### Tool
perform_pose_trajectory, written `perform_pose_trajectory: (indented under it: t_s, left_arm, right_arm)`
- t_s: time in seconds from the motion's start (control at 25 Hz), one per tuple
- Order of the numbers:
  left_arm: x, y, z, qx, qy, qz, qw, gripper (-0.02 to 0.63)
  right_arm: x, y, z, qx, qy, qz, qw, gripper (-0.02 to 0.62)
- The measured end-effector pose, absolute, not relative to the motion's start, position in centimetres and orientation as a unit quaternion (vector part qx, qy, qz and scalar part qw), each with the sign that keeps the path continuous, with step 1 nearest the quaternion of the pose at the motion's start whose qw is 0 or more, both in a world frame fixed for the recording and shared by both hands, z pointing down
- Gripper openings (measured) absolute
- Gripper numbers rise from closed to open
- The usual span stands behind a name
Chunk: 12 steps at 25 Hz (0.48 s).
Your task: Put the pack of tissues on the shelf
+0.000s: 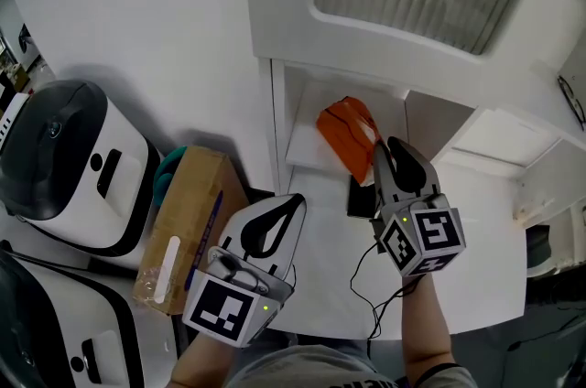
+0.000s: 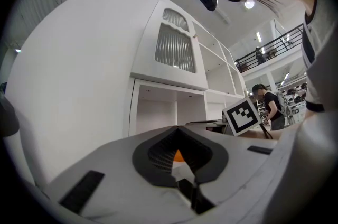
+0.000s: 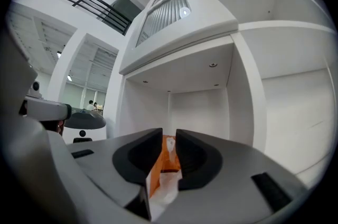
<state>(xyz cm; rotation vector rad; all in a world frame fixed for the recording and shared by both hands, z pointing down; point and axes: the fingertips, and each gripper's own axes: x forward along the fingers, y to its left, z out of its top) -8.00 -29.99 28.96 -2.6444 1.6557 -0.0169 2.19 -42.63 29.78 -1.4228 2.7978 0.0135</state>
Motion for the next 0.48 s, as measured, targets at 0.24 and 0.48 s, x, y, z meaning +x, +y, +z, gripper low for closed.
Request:
perform_pose_trajectory:
  t_s: [0.24,0.48]
  left_arm:
    - [-7.1,-29.4,28.9,-0.860,0.510,0.000,0.016,0.040]
    - [-6.3,-28.8,29.1,-0.873,0.488,0.008,0.016,0.040]
  right_arm:
    - [2.5,-40.0,29.8,-0.454,0.891,0.004,0.004,0.006]
    - [2.5,-37.0,29.0,-0.450,0.893,0.008,0.008,0.000]
